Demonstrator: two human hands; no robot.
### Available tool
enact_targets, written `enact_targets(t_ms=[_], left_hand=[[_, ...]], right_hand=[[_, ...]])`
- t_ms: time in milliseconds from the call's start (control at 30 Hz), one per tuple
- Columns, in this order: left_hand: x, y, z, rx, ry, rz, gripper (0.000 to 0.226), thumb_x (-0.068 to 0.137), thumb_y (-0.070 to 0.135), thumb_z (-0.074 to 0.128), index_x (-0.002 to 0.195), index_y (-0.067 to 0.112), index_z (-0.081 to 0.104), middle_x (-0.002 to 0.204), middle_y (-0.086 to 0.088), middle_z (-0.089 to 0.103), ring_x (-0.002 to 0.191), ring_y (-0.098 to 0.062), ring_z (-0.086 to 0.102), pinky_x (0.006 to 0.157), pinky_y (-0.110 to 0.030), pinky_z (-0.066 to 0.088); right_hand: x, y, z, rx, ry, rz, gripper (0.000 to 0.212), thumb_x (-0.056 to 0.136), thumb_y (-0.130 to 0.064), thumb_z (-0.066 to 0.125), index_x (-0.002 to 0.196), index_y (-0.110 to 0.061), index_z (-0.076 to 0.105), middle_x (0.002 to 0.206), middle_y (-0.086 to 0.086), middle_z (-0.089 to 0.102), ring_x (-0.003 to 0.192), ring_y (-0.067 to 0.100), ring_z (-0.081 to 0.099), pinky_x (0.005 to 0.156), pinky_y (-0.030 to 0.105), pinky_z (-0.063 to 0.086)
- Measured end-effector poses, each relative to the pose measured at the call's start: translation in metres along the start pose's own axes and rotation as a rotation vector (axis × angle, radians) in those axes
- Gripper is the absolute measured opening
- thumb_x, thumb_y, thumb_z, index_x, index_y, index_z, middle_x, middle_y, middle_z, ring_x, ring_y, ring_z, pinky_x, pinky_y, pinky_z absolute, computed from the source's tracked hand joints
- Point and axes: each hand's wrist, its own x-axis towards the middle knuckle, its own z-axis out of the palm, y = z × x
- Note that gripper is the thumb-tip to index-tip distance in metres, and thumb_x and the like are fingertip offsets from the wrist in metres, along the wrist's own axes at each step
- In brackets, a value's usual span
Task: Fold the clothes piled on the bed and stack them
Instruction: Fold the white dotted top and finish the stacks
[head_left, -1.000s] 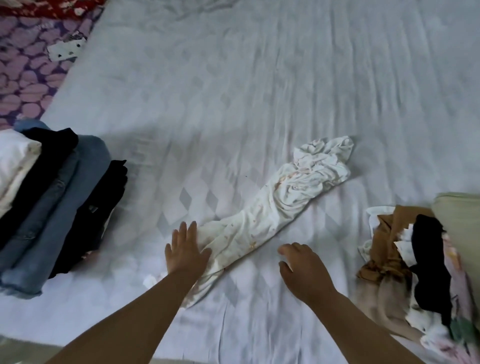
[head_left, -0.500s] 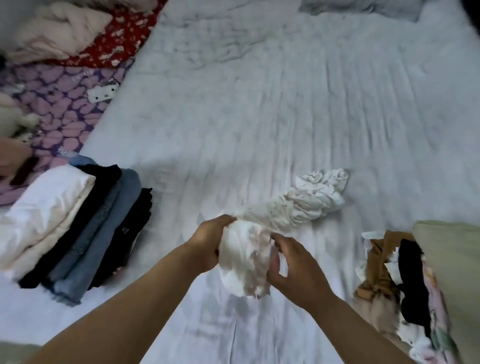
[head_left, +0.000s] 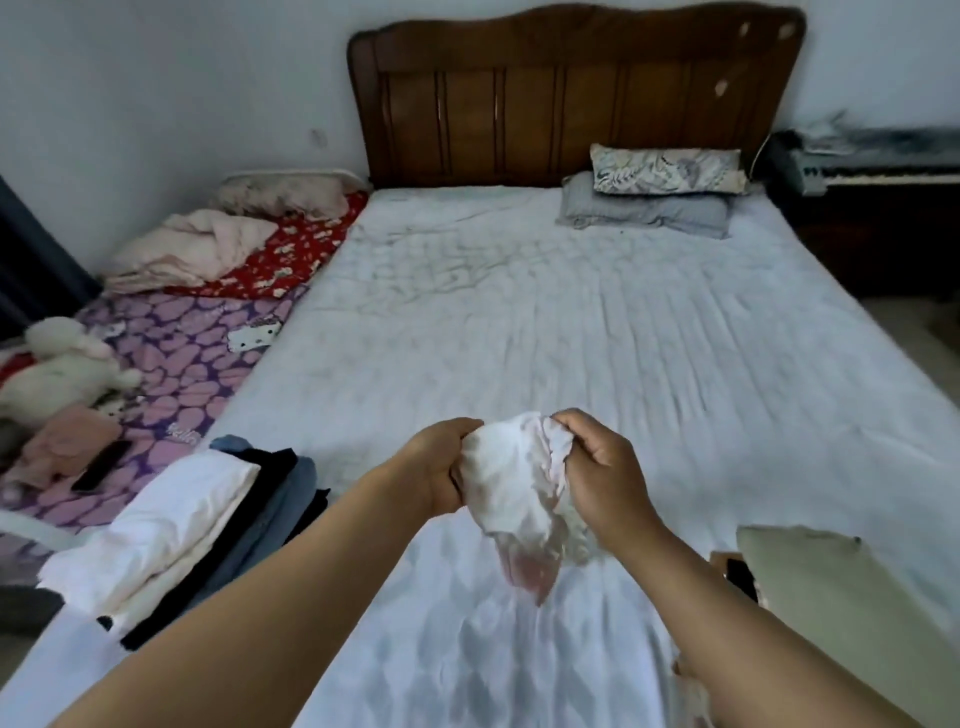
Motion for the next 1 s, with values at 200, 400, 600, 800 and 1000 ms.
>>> enact_targets(t_ms=[200,400,600,800,1000], left_hand=[[-0.043,0.017,-0.01,0.012,0.099,0.416,0.035,0.092,0.006,0.055,0.123,0.019,0.052,0.079,-0.012,0.059,0.059,-0.017,0.054,0.049,-0.023,0.043],[-0.087,0.004,-0.002,0.077,-0.207,0.662,0.026,0.084,0.013,0.067,0.109,0.005,0.064,0.106,-0.018,0.068,0.098,-0.029,0.063,0.091,-0.036,0.05],[-0.094,-0.007,0.008,0.245,0.018,0.877,0.015,0.084,0.003,0.066,0.095,0.014,0.066,0.084,-0.004,0.069,0.084,-0.022,0.065,0.074,-0.03,0.053],[-0.108,0.017,0.009,0.09,0.091,0.679,0.014,0.092,0.011,0.053,0.086,0.001,0.062,0.079,-0.015,0.056,0.073,-0.026,0.051,0.067,-0.037,0.041],[-0.123,0.03,0.019,0.133,-0.12,0.595,0.021,0.094,0.005,0.051,0.077,0.002,0.063,0.067,-0.012,0.064,0.053,-0.019,0.062,0.052,-0.023,0.051]], right_hand=[[0.017,-0.056,-0.01,0.364,0.07,0.207,0.031,0.094,-0.005,0.045,0.066,-0.014,0.054,0.058,0.005,0.057,0.052,0.02,0.052,0.047,0.022,0.037],[0.018,-0.098,-0.002,0.575,0.011,0.307,0.025,0.095,-0.003,0.044,0.074,-0.012,0.055,0.064,0.008,0.067,0.054,0.023,0.063,0.051,0.027,0.052],[0.017,-0.121,-0.001,0.414,-0.05,0.21,0.023,0.092,-0.002,0.046,0.075,-0.007,0.062,0.066,0.011,0.066,0.059,0.023,0.063,0.059,0.027,0.054],[0.012,-0.108,-0.015,0.059,0.063,0.228,0.013,0.084,-0.007,0.055,0.071,-0.005,0.056,0.062,0.003,0.055,0.058,0.02,0.046,0.052,0.023,0.035],[0.002,-0.114,-0.011,-0.078,-0.441,0.099,0.061,0.075,-0.011,0.069,0.128,-0.028,0.044,0.111,-0.007,0.06,0.103,0.005,0.058,0.073,0.013,0.047]])
